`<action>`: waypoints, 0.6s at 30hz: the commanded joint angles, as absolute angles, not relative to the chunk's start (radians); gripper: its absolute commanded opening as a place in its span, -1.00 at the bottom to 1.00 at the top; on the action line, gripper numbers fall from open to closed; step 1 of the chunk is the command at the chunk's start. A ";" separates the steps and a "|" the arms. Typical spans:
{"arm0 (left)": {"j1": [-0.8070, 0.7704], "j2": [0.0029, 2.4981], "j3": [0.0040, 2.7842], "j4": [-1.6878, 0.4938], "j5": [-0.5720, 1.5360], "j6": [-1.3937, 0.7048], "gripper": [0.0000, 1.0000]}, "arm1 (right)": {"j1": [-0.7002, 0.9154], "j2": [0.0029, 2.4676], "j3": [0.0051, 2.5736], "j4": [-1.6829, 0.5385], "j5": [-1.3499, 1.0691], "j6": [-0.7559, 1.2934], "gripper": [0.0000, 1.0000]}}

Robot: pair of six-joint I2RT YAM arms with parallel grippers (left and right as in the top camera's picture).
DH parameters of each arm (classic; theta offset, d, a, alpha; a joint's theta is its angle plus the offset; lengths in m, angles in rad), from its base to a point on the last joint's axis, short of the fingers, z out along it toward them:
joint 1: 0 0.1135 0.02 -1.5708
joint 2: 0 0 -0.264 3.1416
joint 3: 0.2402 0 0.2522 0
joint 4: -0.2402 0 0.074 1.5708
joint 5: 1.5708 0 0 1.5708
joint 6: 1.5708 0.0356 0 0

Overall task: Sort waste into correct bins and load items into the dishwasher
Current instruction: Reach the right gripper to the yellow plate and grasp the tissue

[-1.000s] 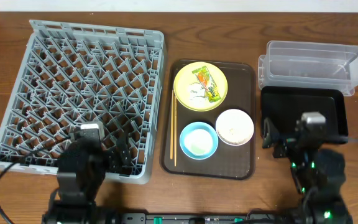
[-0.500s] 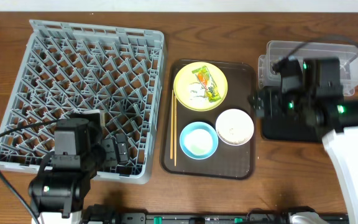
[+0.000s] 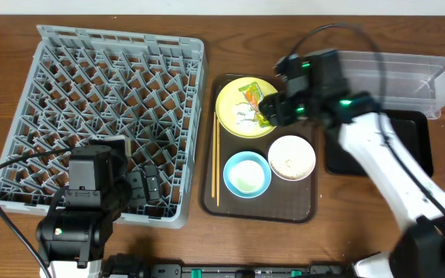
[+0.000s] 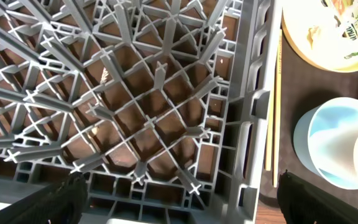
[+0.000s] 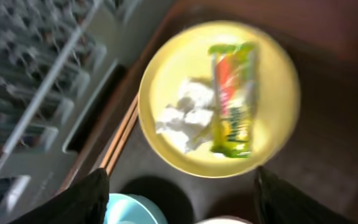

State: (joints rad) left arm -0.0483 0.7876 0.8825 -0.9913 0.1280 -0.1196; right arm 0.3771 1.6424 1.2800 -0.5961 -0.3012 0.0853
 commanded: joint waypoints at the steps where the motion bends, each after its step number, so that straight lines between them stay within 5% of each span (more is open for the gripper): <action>1: -0.052 0.786 0.904 -0.994 0.134 -0.125 0.96 | 0.456 1.732 1.297 -0.580 -0.156 0.163 0.47; 13: -0.052 0.786 0.904 -0.994 0.134 -0.125 0.96 | 0.558 1.974 1.297 -0.403 -0.068 0.334 0.32; 18: -0.052 0.786 0.904 -0.994 0.134 -0.126 0.96 | 0.564 1.995 1.298 -0.392 -0.068 0.363 -0.33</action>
